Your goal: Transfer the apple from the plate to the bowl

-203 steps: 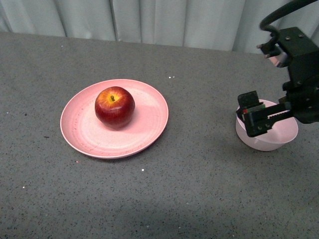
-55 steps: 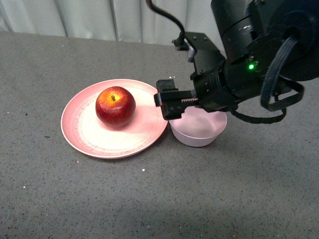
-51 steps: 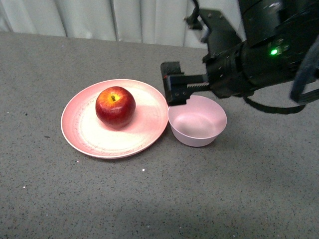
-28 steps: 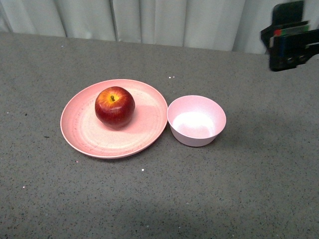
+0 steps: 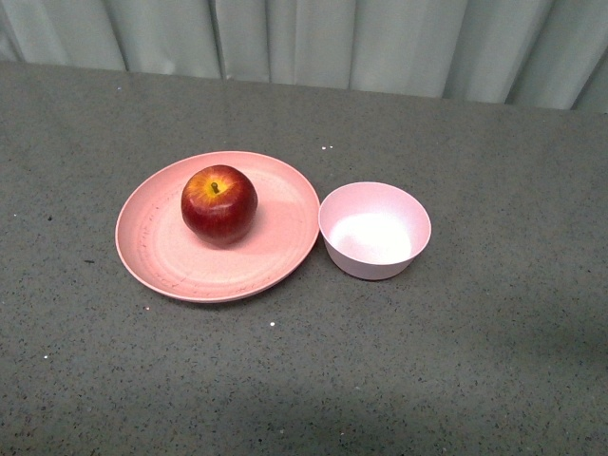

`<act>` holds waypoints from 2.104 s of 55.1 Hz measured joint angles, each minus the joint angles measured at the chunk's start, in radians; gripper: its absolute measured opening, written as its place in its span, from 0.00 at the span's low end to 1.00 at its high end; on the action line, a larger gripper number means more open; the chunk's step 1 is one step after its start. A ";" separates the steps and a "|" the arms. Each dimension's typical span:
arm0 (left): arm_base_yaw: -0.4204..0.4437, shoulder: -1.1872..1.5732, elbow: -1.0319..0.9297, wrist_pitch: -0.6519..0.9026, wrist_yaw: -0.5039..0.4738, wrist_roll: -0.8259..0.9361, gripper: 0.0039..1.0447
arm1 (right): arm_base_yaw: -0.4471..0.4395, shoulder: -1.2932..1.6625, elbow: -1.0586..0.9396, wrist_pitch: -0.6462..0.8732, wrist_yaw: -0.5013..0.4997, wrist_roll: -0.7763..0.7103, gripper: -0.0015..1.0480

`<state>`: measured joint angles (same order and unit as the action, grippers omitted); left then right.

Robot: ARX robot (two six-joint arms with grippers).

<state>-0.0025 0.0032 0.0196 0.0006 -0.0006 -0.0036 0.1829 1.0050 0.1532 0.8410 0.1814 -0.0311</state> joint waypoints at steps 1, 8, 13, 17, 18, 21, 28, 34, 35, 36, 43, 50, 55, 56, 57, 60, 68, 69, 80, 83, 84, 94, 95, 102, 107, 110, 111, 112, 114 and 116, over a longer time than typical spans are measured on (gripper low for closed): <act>0.000 0.000 0.000 0.000 0.000 0.000 0.94 | -0.006 -0.011 -0.008 -0.007 -0.008 0.004 0.48; 0.000 0.000 0.000 0.000 0.000 0.000 0.94 | -0.050 -0.129 -0.059 -0.072 -0.053 0.015 0.20; 0.000 0.000 0.000 0.000 0.000 0.000 0.94 | -0.076 -0.194 -0.090 -0.106 -0.077 0.016 0.01; 0.000 0.000 0.000 0.000 0.000 0.000 0.94 | -0.108 -0.220 -0.128 -0.089 -0.121 0.021 0.01; 0.000 0.000 0.000 0.000 0.000 0.000 0.94 | -0.126 -0.231 -0.134 -0.102 -0.151 0.020 0.01; 0.000 0.000 0.000 0.000 0.000 0.000 0.94 | -0.159 -0.266 -0.143 -0.135 -0.174 0.021 0.01; 0.000 0.000 0.000 0.000 0.000 0.000 0.94 | -0.180 -0.373 -0.146 -0.223 -0.179 0.021 0.01; 0.000 0.000 0.000 0.000 0.000 0.000 0.94 | -0.180 -0.445 -0.148 -0.291 -0.179 0.021 0.01; 0.000 0.000 0.000 0.000 0.000 0.000 0.94 | -0.180 -0.457 -0.148 -0.303 -0.179 0.021 0.01; 0.000 0.000 0.000 0.000 0.000 0.000 0.94 | -0.180 -0.475 -0.148 -0.320 -0.179 0.021 0.01; 0.000 0.000 0.000 0.000 0.000 0.000 0.94 | -0.180 -0.552 -0.148 -0.390 -0.180 0.021 0.01; 0.000 0.000 0.000 0.000 0.000 0.000 0.94 | -0.180 -0.626 -0.148 -0.461 -0.180 0.021 0.01; 0.000 0.000 0.000 0.000 0.000 0.000 0.94 | -0.180 -0.665 -0.148 -0.498 -0.180 0.021 0.01; 0.000 0.000 0.000 0.000 0.000 0.000 0.94 | -0.180 -0.673 -0.148 -0.506 -0.180 0.021 0.01; 0.000 0.000 0.000 0.000 0.000 0.000 0.94 | -0.180 -0.677 -0.148 -0.510 -0.180 0.021 0.01; 0.000 0.000 0.000 0.000 0.000 0.000 0.94 | -0.180 -0.704 -0.148 -0.537 -0.180 0.021 0.01; 0.000 0.000 0.000 0.000 0.000 0.000 0.94 | -0.180 -0.761 -0.148 -0.593 -0.180 0.021 0.01; 0.000 0.000 0.000 0.000 0.000 0.000 0.94 | -0.180 -0.769 -0.148 -0.602 -0.180 0.021 0.01; 0.000 0.000 0.000 0.000 0.000 0.000 0.94 | -0.180 -0.823 -0.148 -0.655 -0.180 0.021 0.01; 0.000 0.000 0.000 0.000 0.000 0.000 0.94 | -0.180 -0.842 -0.148 -0.675 -0.180 0.021 0.01; 0.000 0.000 0.000 0.000 0.000 0.000 0.94 | -0.180 -0.869 -0.147 -0.709 -0.180 0.021 0.01; 0.000 0.000 0.000 0.000 0.000 0.000 0.94 | -0.180 -1.000 -0.147 -0.838 -0.182 0.021 0.01; 0.000 0.000 0.000 0.000 -0.001 0.000 0.94 | -0.180 -1.000 -0.147 -0.839 -0.182 0.021 0.04; 0.000 0.000 0.000 0.000 0.000 0.000 0.94 | -0.180 -1.001 -0.147 -0.840 -0.182 0.021 0.29; 0.000 0.000 0.000 0.000 0.000 0.000 0.94 | -0.180 -1.001 -0.147 -0.840 -0.182 0.021 0.44; 0.000 0.000 0.000 0.000 0.000 0.000 0.94 | -0.180 -1.001 -0.147 -0.840 -0.182 0.021 0.53; 0.000 0.000 0.000 0.000 0.000 0.000 0.94 | -0.180 -1.001 -0.147 -0.840 -0.182 0.021 0.58; 0.000 0.000 0.000 0.000 0.000 0.000 0.94 | -0.180 -1.001 -0.147 -0.840 -0.182 0.021 0.61; 0.000 0.000 0.000 0.000 0.000 0.000 0.94 | -0.180 -1.001 -0.147 -0.840 -0.182 0.021 0.68; 0.000 0.000 0.000 0.000 0.000 0.000 0.94 | -0.180 -1.001 -0.147 -0.840 -0.182 0.021 0.73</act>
<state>-0.0025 0.0032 0.0196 0.0006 -0.0010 -0.0040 0.0025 0.0044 0.0059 0.0013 -0.0006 -0.0101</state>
